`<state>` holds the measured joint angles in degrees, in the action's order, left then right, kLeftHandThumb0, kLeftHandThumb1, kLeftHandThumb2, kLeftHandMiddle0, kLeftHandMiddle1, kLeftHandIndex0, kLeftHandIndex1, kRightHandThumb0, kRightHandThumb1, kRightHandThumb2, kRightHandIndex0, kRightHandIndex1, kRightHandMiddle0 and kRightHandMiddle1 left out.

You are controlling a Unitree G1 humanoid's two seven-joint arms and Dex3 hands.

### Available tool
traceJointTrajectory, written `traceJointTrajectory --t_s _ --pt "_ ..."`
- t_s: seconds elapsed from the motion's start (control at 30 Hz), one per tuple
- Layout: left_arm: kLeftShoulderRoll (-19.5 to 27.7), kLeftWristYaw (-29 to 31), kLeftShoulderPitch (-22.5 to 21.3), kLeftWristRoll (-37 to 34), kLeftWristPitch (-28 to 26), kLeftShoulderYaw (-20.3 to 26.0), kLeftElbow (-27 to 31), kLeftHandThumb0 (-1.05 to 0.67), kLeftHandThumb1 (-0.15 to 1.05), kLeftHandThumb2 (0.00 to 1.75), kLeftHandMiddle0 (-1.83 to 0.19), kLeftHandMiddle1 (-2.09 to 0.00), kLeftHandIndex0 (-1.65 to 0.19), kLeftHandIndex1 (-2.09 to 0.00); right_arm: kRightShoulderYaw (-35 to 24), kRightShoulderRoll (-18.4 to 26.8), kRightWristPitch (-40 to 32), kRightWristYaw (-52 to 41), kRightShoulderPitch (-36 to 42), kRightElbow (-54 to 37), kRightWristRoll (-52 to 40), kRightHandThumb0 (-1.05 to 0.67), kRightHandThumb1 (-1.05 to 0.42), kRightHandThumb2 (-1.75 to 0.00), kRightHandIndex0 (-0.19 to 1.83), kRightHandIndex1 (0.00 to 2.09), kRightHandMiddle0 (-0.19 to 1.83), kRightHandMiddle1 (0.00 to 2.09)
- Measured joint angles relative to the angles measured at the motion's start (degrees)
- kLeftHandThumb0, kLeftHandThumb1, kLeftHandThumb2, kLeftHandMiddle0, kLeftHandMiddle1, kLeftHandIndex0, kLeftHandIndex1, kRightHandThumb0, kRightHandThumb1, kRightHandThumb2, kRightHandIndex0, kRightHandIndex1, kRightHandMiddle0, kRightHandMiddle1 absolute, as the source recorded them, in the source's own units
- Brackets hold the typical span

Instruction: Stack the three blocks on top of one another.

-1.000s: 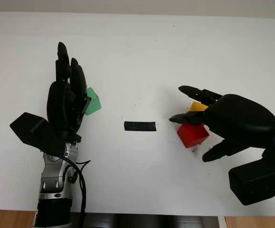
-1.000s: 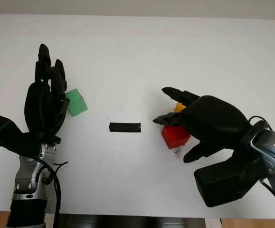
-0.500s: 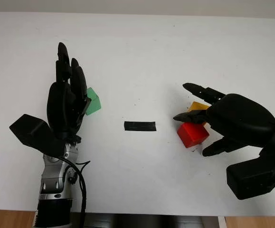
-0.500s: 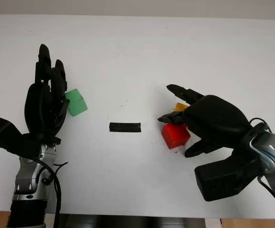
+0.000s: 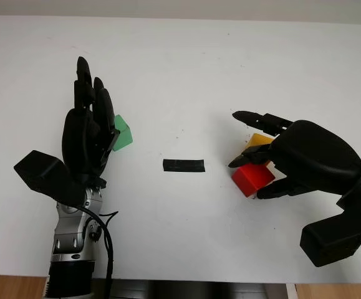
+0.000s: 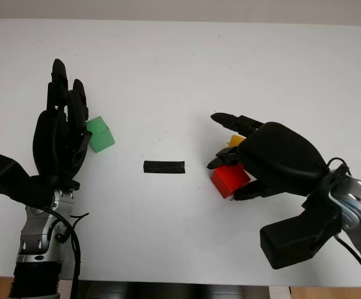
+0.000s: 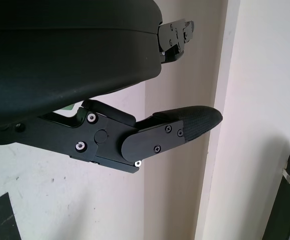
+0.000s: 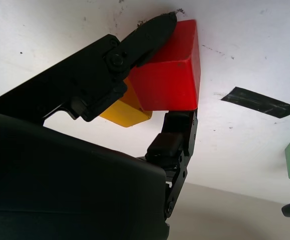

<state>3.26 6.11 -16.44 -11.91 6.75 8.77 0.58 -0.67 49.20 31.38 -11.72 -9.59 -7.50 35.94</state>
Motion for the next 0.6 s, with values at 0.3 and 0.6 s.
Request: traceJointTrajectory --t_s 0.3,0.6 --pt "-0.2 0.0 0.0 0.0 0.6 0.0 0.0 -0.62 1.05 0.65 0.19 -0.03 0.19 0.0 0.0 -0.1 1.7 1.3 0.0 1.4 -0.2 -0.4 -0.75 -0.05 0.33 0.08 0.77 1.03" --pt "-0.3 -0.2 0.0 -0.2 0.1 0.0 0.0 -0.62 1.05 0.65 0.19 -0.03 0.19 0.0 0.0 -0.5 0.4 -0.6 -2.4 1.6 -3.8 -0.37 -0.75 -0.05 0.35 0.09 0.72 1.06"
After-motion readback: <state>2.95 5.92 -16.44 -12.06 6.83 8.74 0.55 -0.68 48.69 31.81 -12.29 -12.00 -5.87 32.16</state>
